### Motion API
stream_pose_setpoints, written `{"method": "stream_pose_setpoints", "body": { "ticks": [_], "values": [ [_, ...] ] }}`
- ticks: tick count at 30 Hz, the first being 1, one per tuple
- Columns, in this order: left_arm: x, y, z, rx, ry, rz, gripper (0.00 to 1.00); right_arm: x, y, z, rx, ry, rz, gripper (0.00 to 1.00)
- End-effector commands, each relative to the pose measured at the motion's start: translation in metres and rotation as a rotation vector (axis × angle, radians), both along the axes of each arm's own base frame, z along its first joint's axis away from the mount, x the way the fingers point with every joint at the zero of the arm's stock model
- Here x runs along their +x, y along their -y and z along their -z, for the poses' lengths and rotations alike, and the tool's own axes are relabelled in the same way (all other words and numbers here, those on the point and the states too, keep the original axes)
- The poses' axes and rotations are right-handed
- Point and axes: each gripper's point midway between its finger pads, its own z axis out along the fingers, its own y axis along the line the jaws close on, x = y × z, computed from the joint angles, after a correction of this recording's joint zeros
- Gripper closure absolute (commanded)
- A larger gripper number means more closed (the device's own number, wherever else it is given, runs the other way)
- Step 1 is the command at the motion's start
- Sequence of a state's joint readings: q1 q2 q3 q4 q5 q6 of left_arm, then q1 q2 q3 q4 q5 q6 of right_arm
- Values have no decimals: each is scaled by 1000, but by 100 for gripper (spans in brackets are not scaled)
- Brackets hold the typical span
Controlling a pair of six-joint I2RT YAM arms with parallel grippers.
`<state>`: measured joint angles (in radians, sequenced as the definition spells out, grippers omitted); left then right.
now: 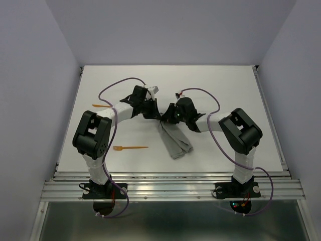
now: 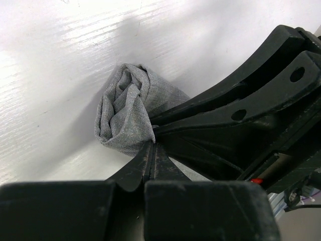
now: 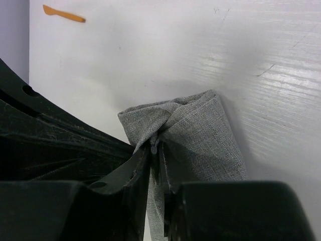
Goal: Fold the napkin into a case and place the utensils inside
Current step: Grasp the top corner of the smaller rectangle folded napkin from the folded napkin.
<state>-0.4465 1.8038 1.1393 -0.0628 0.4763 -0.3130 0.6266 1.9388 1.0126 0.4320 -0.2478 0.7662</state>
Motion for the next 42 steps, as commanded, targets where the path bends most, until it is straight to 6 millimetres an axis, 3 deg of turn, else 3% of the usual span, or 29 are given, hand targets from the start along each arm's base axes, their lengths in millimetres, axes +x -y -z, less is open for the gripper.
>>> {"method": "stream_pose_setpoints", "body": {
  "ticks": [1, 8, 25, 33, 42],
  "values": [
    [-3, 9, -8, -73, -20, 35, 100, 8, -6, -19, 51, 78, -11, 80],
    [-1, 3, -2, -75, -35, 20, 100, 5, 0, -23, 18, 97, -18, 72],
    [-2, 1, 6, -73, -44, 20, 100, -3, 13, -44, -29, 151, -25, 67],
    [-1, 2, 0, -87, -37, 24, 100, -1, 21, -28, -91, 133, -2, 69],
    [1, 2, -5, -102, -34, 26, 100, -6, 10, -19, -89, 111, -80, 71]
  ]
}}
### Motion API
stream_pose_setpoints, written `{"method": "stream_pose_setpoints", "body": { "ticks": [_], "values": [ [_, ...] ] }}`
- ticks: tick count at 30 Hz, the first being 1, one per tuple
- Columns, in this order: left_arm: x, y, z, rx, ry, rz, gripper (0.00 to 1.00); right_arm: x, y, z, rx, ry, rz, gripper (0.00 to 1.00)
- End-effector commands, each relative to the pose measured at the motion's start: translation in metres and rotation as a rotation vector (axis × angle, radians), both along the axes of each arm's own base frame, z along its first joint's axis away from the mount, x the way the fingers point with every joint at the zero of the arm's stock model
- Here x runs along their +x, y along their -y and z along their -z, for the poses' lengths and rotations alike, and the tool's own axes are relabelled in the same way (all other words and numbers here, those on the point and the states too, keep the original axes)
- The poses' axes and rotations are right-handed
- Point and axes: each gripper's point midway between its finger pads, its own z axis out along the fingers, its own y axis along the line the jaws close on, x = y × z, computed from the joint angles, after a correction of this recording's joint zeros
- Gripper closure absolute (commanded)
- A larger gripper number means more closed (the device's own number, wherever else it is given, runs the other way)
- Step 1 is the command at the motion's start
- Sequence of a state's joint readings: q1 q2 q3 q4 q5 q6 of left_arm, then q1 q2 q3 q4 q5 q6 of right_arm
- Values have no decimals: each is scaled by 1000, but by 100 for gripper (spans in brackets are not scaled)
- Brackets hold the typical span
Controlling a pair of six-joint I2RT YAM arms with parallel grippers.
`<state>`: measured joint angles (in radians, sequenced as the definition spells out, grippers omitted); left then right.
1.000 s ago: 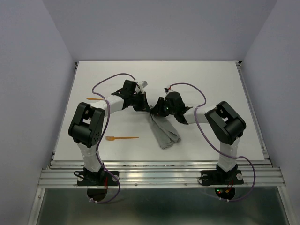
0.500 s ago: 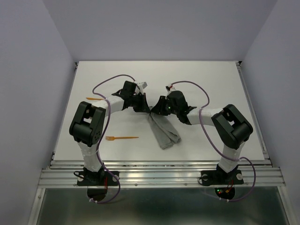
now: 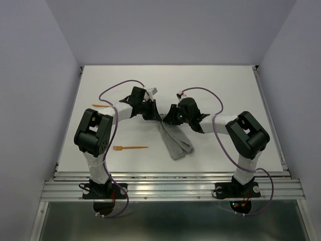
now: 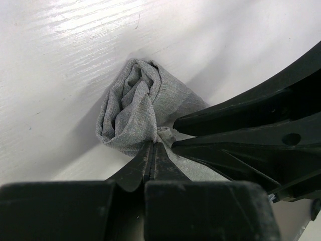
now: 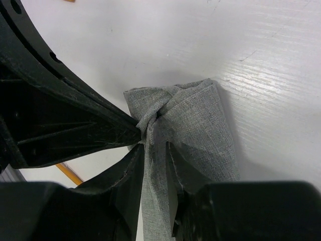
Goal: Fold the napkin into a case and place the utensils inside
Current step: Grasp the top corner of the smaller rectangle folded napkin from the folded napkin.
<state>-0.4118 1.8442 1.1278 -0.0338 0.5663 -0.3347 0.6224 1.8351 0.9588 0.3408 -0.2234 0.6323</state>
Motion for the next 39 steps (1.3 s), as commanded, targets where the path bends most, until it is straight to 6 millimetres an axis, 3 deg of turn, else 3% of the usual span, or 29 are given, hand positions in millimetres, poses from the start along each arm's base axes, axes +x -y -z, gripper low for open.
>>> {"method": "stream_pose_setpoints", "body": {
  "ticks": [1, 13, 18, 34, 38, 39],
  "values": [
    [2, 4, -14, -42, 26, 14, 100, 8, -12, -12, 18, 42, -47, 71],
    [2, 6, -18, -55, 29, 20, 100, 9, -21, -5, 19, 20, -86, 82],
    [2, 7, -20, -61, 31, 24, 100, 11, -20, 0, 10, 10, -76, 99],
    [-2, 10, -25, -85, 36, 54, 100, 43, -29, -16, 26, 64, 1, 99],
    [0, 8, -23, -79, 33, 47, 100, 43, -34, -12, 68, 79, -5, 99],
    [1, 8, -22, -78, 31, 44, 100, 36, -32, 1, 73, 53, -8, 99]
  ]
}}
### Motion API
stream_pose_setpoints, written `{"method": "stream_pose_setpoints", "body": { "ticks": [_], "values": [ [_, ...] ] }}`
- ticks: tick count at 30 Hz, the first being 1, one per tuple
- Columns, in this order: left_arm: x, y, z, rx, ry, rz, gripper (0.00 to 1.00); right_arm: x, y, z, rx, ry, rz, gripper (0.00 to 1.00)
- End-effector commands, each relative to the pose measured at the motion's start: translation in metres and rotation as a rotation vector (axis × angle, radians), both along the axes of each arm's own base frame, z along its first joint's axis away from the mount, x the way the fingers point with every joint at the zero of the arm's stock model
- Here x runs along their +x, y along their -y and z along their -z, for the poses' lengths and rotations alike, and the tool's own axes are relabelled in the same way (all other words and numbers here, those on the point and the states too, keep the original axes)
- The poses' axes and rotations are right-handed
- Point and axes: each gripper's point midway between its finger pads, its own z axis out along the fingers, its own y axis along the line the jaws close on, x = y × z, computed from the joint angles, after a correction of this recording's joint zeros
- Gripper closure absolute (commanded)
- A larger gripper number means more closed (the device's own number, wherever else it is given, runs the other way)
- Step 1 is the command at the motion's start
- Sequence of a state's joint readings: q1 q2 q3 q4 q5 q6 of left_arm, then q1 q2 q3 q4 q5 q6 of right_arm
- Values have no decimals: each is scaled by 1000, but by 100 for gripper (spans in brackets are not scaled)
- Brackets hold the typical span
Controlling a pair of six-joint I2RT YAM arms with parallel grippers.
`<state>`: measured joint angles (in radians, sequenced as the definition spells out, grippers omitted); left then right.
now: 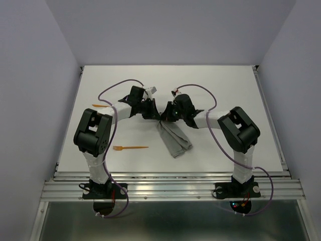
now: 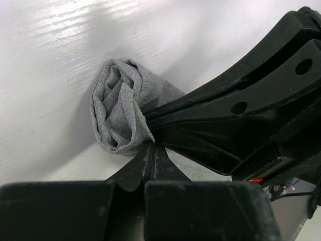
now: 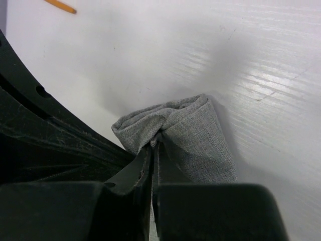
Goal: Fold the napkin into a case and place the utensils inside
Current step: Grasp the top corner of the smaller rectangle folded napkin from the folded napkin.
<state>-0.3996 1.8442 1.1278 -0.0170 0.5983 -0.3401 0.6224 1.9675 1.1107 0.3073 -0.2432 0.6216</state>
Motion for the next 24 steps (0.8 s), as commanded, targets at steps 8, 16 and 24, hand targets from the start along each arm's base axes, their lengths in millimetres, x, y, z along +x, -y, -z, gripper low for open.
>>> {"method": "stream_pose_setpoints", "body": {
  "ticks": [8, 16, 24],
  "values": [
    [11, -4, -12, 31, 45, -26, 100, 9, -18, -2, 194, 64, 25, 99],
    [20, -17, -14, 112, 72, -82, 58, 10, -17, 6, 158, 36, 32, 99],
    [25, -24, -22, 147, 106, -118, 74, 5, -19, 13, 148, 13, 28, 99]
  ]
}}
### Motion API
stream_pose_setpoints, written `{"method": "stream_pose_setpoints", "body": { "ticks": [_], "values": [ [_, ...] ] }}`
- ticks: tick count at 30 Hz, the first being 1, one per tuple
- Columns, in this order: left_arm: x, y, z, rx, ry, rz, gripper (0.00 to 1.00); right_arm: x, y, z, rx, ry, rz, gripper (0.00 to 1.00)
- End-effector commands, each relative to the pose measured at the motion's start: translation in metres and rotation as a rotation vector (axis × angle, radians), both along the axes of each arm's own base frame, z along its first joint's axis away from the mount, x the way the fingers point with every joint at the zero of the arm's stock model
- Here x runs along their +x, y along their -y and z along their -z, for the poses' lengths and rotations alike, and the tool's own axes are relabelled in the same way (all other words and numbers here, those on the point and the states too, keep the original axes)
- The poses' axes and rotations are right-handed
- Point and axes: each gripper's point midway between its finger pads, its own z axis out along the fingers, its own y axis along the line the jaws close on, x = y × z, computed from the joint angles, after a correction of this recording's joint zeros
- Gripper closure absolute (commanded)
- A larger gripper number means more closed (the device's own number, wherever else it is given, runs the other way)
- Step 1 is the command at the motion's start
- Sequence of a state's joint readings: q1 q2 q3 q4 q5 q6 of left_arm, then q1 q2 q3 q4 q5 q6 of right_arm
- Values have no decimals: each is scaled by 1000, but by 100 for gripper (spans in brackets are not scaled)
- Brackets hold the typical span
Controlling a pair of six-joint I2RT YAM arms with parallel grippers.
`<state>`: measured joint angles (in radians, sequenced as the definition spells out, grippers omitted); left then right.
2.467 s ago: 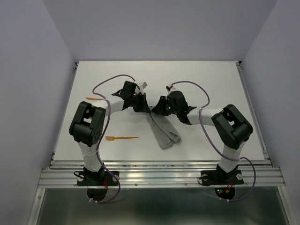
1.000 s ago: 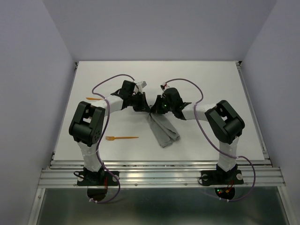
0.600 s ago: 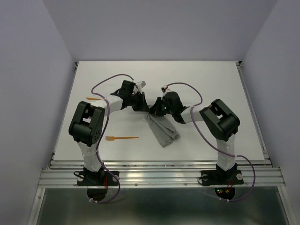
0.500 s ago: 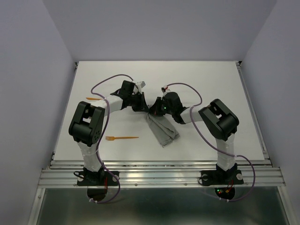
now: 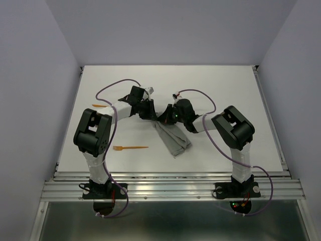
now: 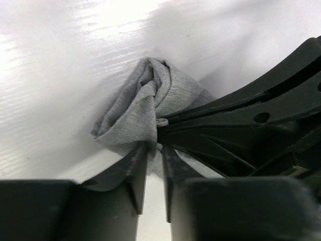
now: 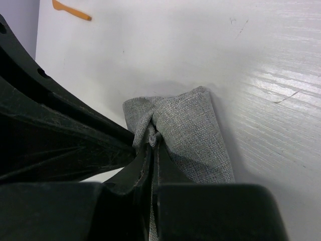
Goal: Fold the napkin into a case and place the utensils inside
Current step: Grasp the top corner of the smaller rectangle folded napkin from the folded napkin.
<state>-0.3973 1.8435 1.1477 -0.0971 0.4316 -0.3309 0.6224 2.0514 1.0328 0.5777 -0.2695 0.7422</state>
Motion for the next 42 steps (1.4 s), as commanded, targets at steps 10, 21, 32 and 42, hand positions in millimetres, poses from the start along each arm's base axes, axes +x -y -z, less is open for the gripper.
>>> {"method": "stream_pose_setpoints", "body": {
  "ticks": [10, 21, 32, 42],
  "values": [
    [16, 2, -25, 102, 105, -3, 78, 3, -9, -7, 19, 17, -4, 99],
    [17, -2, -17, 158, 96, -16, 69, 4, -9, -9, 17, 19, -2, 99],
    [17, 2, -11, 203, 98, -7, 70, 5, -10, -11, 21, 21, -3, 99],
    [18, 2, -5, 244, 83, -6, 88, 4, -10, -11, 15, 23, -11, 99]
  ]
}}
